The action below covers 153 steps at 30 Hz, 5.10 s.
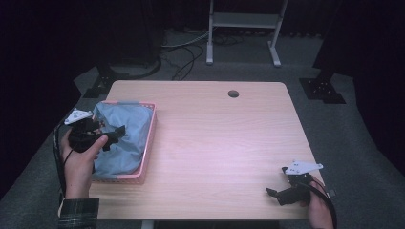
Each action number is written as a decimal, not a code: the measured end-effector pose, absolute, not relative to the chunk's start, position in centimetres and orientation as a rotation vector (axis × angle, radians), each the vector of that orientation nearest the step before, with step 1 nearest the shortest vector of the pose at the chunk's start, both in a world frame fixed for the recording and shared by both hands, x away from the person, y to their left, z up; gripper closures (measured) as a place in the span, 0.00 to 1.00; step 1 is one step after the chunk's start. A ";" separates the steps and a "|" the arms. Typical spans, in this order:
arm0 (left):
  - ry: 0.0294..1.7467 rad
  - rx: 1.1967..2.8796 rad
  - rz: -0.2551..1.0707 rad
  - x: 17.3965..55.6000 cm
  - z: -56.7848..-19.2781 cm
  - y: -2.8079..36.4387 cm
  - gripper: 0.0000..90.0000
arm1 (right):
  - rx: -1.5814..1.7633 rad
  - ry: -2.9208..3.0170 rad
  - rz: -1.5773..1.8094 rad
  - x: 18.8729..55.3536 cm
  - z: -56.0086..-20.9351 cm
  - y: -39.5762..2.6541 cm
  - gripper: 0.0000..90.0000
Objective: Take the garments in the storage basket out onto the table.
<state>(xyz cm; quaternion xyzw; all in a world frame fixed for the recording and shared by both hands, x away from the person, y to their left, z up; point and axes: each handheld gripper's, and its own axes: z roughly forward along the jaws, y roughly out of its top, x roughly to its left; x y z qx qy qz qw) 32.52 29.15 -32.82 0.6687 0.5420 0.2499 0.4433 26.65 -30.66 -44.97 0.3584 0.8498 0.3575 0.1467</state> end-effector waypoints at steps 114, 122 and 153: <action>1.662 1.891 0.355 39.9 -40.3 29.7 0.00 | 1.040 2.438 1.029 26.8 -45.0 -30.5 0.00; 1.672 1.907 0.331 40.1 -40.6 29.6 0.00 | 1.040 2.438 1.030 26.8 -45.0 -30.5 0.00; 1.720 1.946 0.304 40.4 -40.9 29.4 0.19 | 1.040 2.438 1.030 26.8 -45.0 -30.5 0.00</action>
